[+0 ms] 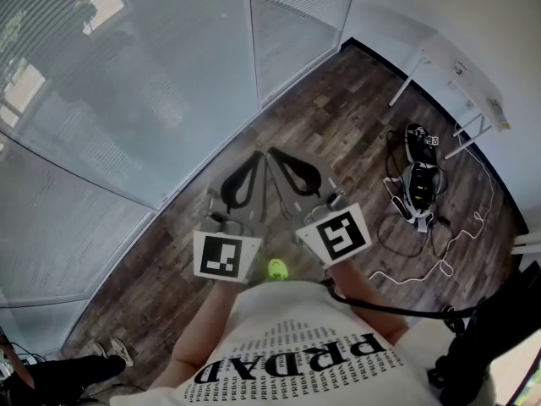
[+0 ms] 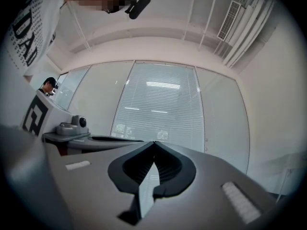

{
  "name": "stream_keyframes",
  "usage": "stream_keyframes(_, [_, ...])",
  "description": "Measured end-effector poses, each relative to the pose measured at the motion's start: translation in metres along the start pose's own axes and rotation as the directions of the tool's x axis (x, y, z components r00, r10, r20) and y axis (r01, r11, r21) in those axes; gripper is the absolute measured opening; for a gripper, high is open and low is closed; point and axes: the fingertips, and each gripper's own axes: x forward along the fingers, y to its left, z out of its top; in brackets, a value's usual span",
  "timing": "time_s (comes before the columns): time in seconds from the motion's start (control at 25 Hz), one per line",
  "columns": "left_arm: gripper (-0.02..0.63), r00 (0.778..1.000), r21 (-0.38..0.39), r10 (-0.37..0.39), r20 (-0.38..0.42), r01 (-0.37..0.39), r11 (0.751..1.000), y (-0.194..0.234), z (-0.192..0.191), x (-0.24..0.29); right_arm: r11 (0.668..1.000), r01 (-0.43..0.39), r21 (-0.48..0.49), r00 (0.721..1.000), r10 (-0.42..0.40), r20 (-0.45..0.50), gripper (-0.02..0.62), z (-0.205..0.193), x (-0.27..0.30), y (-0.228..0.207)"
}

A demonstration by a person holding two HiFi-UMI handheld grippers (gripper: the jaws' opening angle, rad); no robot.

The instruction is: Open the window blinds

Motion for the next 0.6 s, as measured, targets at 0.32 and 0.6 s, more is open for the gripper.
stream_keyframes(0.32, [-0.009, 1.0, -0.012, -0.008, 0.004, 0.008, 1.0, 0.032, -0.018, 0.043, 1.0, 0.024, -0.009, 1.0, -0.024, -0.014, 0.006, -0.021, 0.04, -0.034])
stream_keyframes(0.6, [-0.009, 1.0, -0.021, -0.015, 0.012, 0.015, 1.0, 0.085, -0.024, 0.101, 0.999, 0.044, -0.015, 0.999, -0.045, -0.026, 0.006, -0.032, 0.105, -0.077])
